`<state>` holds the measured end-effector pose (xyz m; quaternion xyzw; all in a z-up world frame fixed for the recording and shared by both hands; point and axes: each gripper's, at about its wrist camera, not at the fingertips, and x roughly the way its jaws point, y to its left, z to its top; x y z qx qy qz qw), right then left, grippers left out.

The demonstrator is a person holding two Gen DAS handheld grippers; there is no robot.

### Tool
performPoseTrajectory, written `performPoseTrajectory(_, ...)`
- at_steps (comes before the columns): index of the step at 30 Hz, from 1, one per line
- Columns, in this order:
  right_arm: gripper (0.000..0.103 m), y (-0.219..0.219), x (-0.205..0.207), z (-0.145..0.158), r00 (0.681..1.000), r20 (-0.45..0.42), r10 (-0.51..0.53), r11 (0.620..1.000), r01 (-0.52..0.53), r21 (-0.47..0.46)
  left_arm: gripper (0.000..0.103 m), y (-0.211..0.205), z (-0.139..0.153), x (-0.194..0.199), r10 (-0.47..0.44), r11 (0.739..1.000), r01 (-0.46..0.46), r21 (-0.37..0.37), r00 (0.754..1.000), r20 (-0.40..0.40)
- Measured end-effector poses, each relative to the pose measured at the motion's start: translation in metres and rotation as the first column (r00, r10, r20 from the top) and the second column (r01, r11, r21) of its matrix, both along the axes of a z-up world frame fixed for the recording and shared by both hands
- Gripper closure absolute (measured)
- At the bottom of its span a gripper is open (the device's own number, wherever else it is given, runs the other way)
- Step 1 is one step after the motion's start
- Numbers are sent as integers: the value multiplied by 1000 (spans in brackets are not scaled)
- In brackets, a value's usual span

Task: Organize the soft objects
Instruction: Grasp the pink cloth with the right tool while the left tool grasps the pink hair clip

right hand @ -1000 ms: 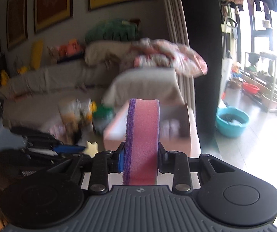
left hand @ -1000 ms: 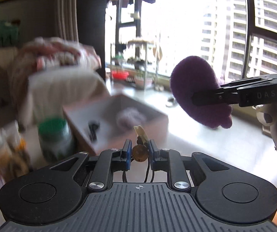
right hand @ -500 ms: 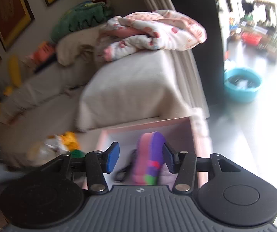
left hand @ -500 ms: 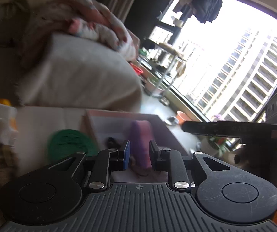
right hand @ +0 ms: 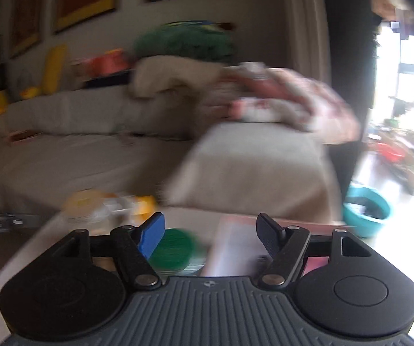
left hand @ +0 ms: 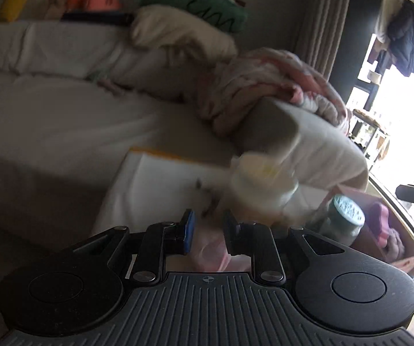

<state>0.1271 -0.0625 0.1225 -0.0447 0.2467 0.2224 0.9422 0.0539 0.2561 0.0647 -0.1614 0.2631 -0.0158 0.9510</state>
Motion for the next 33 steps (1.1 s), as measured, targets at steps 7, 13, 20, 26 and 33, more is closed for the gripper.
performPoseTrajectory(7,32,68,-33,-44,987,-78,140,980,-150,-133,79,-10,-29,0,-18,1000,18,-25,1000,-10)
performPoseTrajectory(13,32,76,-64,-67,977,-106,183,957,-202,-210,79,-12,-38,11,1,999,-2,-37,1000,-23)
performPoseTrajectory(20,32,94,-52,-70,973,-127,195,970,-210,-123,79,11,-56,-16,143,986,-139,-94,989,38)
performPoseTrajectory(26,32,162,-14,-84,972,-123,200,974,-211,-80,79,18,-61,-17,143,983,-139,-120,989,27)
performPoseTrajectory(33,84,193,6,-99,959,-180,217,968,-236,-87,86,30,-59,-28,183,969,-165,-183,979,86)
